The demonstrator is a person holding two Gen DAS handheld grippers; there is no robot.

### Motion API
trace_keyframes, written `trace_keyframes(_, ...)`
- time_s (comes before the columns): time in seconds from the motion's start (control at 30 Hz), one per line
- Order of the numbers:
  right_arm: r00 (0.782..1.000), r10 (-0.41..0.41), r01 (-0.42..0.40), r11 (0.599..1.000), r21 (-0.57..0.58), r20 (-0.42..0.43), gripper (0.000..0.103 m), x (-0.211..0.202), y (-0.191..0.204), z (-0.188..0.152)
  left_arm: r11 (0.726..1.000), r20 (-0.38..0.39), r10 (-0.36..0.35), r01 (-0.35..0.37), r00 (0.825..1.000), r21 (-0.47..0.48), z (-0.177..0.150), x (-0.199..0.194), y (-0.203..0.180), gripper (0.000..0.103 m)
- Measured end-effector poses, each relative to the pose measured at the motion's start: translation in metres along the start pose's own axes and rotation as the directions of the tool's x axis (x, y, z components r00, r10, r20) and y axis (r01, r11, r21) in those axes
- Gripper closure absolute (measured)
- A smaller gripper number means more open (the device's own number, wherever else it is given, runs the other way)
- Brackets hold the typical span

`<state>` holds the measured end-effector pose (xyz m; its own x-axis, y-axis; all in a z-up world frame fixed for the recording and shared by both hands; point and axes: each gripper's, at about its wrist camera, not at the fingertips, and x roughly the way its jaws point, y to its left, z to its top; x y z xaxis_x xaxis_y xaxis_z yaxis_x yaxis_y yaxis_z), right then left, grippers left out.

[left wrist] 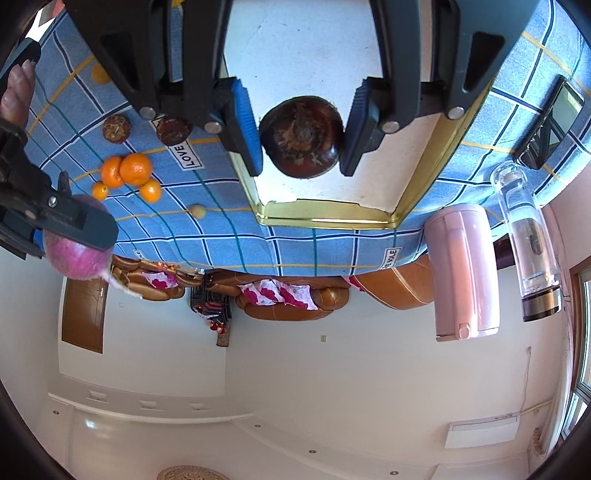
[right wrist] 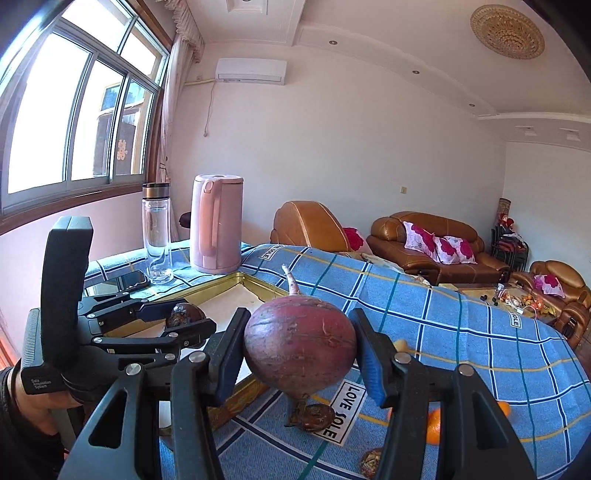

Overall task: Organize fruits
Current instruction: 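Carry the dark brown fruit over the gold tin tray with the left tool while the right carries the beet, then open the left tool to drop the brown fruit in the tray while the right releases the beet there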

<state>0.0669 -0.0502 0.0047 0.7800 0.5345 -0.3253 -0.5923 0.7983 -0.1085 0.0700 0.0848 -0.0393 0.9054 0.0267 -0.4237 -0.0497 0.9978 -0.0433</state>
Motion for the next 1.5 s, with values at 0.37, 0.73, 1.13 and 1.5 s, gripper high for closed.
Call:
trace_keyframes(0.37, 0.997, 0.069, -0.069, 0.998, -0.004, -0.024, 0.047, 0.032, 0.015, 0.008, 0.998, -0.031, 0.058, -0.057, 0.998, 0.025, 0.003, 0.014, 0.021, 0.058)
trace_keyframes(0.73, 0.993, 0.099, -0.1, 0.995, -0.011, -0.064, 0.047, 0.062, 0.024, 0.009, 0.995, -0.072, 0.098, -0.095, 0.993, 0.044, 0.006, 0.026, 0.039, 0.058)
trace_keyframes(1.13, 0.982, 0.141, -0.141, 0.99, 0.004, -0.124, 0.047, 0.093, 0.032, 0.003, 0.988, -0.122, 0.134, -0.124, 0.983, 0.09, 0.009, 0.036, 0.05, 0.058)
trace_keyframes(1.5, 0.967, 0.172, -0.171, 0.985, 0.021, -0.186, 0.047, 0.12, 0.043, -0.003, 0.979, -0.158, 0.173, -0.151, 0.972, 0.139, 0.012, 0.044, 0.059, 0.058)
